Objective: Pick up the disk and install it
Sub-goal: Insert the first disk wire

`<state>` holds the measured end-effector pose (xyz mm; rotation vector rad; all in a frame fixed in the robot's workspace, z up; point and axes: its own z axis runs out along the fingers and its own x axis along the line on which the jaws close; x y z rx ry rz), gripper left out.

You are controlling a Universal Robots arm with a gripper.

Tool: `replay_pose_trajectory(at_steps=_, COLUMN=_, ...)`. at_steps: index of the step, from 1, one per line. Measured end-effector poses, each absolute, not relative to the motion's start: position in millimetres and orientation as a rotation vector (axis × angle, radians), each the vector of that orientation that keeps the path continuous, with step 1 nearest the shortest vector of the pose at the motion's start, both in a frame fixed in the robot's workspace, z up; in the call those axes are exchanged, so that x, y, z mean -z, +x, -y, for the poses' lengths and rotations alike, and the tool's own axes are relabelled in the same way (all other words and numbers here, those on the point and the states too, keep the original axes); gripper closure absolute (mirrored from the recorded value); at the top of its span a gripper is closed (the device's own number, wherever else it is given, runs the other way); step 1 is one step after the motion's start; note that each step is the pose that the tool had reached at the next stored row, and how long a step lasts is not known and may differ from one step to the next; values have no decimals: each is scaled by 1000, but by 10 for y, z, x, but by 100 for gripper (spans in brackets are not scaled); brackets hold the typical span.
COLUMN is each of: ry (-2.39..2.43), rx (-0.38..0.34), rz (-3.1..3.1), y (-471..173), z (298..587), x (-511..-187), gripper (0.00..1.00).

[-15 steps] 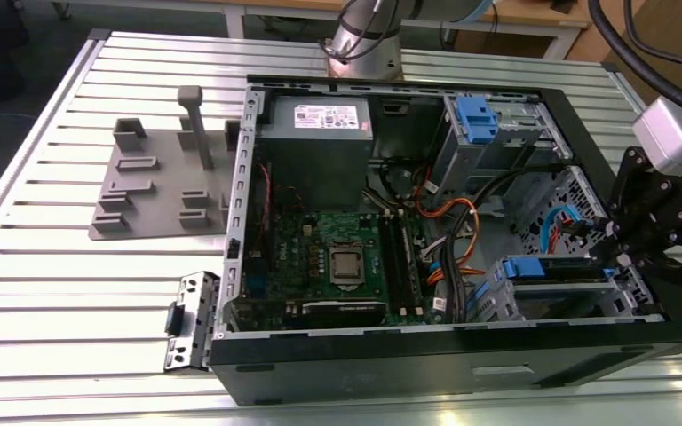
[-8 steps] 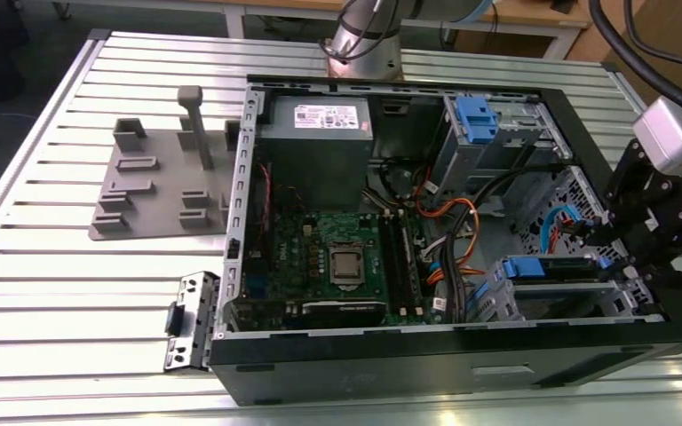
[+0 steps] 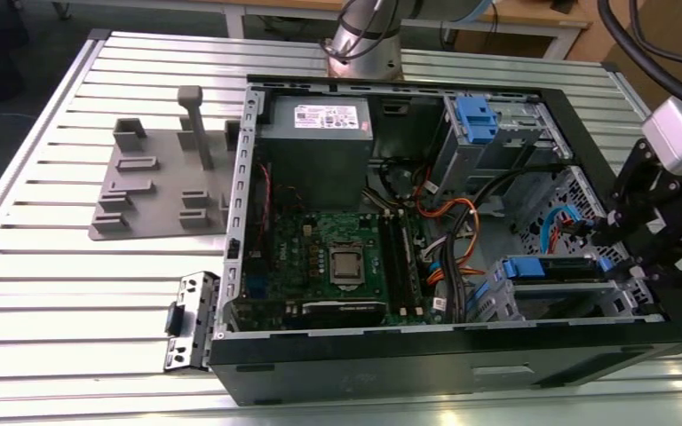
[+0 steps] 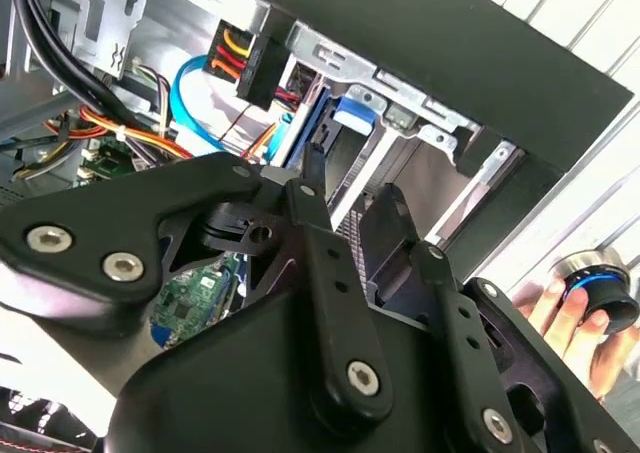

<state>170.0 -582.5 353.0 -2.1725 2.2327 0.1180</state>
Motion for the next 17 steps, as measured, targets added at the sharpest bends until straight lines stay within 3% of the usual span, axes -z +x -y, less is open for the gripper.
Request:
replay_pose_trajectory(at_steps=11, ry=-2167, rx=-131, rz=-2226, y=1805, z=5795, x=-3570, gripper=59)
replay_pose_trajectory(at_steps=17, ry=-2167, rx=-131, rz=-2226, y=1808, z=5602, x=-3585, gripper=59)
